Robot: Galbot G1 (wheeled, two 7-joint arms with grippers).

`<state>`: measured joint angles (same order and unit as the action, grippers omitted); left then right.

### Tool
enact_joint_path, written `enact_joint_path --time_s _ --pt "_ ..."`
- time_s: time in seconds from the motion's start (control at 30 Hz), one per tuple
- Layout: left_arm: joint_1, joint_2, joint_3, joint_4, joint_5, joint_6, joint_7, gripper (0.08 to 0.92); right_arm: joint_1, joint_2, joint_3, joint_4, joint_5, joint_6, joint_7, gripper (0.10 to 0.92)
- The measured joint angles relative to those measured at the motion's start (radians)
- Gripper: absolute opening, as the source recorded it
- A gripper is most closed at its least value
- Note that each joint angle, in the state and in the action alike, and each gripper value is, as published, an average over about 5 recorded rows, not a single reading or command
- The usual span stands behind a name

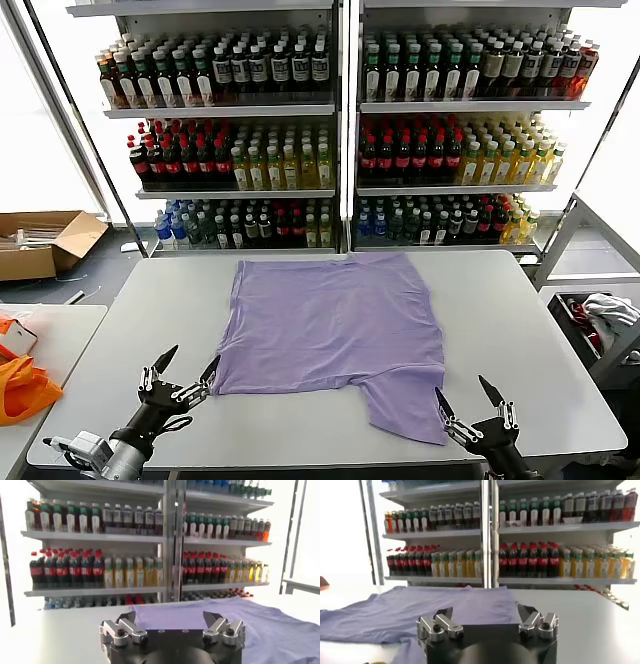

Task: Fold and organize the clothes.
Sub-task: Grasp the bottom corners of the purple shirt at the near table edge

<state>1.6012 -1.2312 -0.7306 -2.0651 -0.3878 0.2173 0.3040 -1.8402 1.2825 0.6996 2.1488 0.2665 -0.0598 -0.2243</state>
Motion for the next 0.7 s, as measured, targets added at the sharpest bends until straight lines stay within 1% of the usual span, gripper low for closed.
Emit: enact_joint_path --time_s 0.3,0.7 --pt "-0.03 0.088 0.058 0.035 -0.033 0.108 -0.054 0.822 -0.018 -0.003 -0.05 0.023 -0.01 -0.079 0.064 0.823" --pt "-0.081 0.131 0.121 0.104 -0.054 0.164 -0.085 0.823 0.026 0.013 -0.13 -0.027 0.002 -0.134 0.143 0.814"
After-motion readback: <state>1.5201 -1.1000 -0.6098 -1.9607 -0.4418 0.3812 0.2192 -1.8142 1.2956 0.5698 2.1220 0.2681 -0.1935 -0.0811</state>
